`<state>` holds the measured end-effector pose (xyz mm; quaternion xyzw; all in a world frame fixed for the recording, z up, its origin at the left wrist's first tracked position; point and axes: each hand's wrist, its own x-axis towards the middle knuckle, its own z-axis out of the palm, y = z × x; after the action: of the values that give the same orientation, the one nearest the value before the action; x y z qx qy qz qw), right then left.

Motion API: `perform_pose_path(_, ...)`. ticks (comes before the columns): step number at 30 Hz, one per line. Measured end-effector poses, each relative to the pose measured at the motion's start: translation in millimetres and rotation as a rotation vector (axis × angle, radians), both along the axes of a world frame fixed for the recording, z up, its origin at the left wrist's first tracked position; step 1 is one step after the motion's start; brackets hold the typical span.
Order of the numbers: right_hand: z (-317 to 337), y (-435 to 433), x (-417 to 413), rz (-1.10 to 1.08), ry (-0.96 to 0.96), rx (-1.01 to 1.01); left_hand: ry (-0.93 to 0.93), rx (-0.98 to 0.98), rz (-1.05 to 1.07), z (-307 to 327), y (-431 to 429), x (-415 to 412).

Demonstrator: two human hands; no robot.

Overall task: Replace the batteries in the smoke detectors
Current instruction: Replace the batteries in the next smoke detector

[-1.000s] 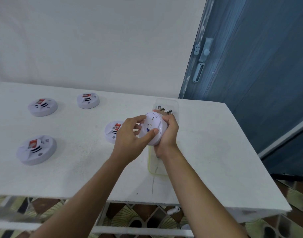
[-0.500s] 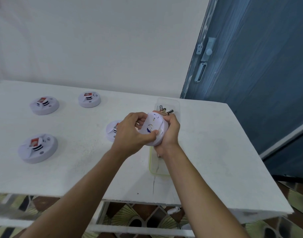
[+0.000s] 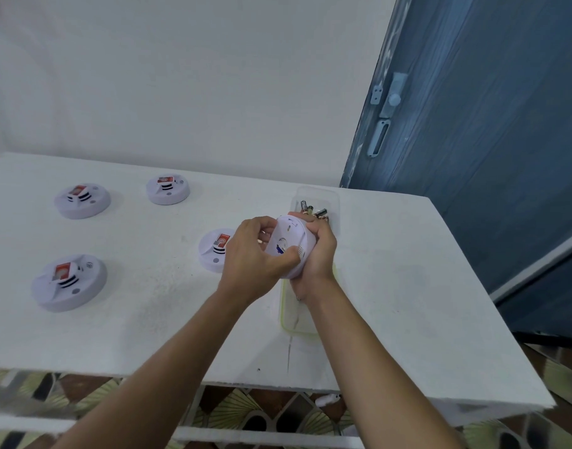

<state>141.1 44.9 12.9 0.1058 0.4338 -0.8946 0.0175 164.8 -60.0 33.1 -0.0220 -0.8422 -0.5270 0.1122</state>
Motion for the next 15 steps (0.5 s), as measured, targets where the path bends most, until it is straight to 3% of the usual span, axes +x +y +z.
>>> perform_pose_path(8, 5, 6, -3, 0.052, 0.006, 0.019, 0.082, -0.071, -0.07, -3, -7, -4)
perform_pose_path(15, -6, 8, -4, 0.014, -0.029, 0.065, -0.028, -0.018, -0.111, -3, -8, -6)
